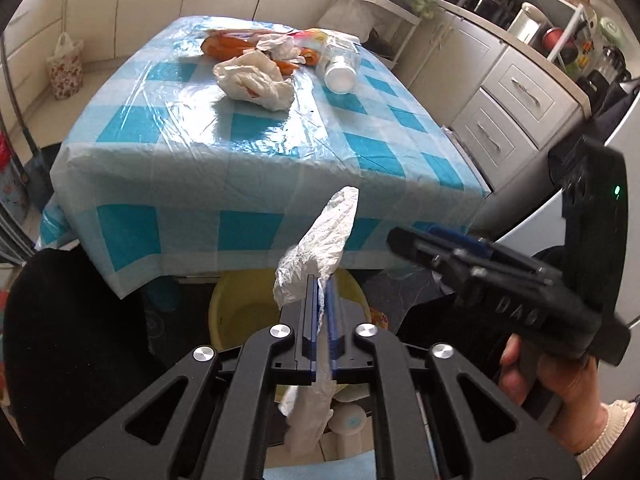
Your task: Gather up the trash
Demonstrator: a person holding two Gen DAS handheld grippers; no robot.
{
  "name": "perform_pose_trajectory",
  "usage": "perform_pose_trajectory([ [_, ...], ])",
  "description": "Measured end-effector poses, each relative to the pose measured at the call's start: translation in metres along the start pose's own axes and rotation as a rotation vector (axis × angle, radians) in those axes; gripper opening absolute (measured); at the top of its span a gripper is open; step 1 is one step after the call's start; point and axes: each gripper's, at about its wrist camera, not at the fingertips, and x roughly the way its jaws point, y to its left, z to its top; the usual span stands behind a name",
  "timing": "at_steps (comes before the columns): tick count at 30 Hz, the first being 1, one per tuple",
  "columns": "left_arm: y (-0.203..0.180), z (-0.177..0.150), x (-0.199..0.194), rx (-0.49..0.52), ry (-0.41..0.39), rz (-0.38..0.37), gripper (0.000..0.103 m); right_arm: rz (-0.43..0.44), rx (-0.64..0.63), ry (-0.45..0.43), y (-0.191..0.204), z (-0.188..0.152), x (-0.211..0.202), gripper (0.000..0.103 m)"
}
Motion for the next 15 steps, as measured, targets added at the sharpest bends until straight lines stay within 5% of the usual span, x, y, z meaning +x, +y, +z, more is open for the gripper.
perform_pose_trajectory([
  [4,-0.012,0.001,-0.022,0.042,-0.112,0.123,0.075,-0.027,0.015,-0.095,-0.004,0.007,-0.021,0.074],
  [7,-0.021,0.003,-0.041,0.086,-0.206,0.228,0.089,-0.069,0.004,-0.17,-0.002,0.011,-0.034,0.085],
  [15,-0.04,0.007,-0.077,0.143,-0.334,0.334,0.096,-0.137,-0.055,-0.316,0.008,0.016,-0.06,0.093],
])
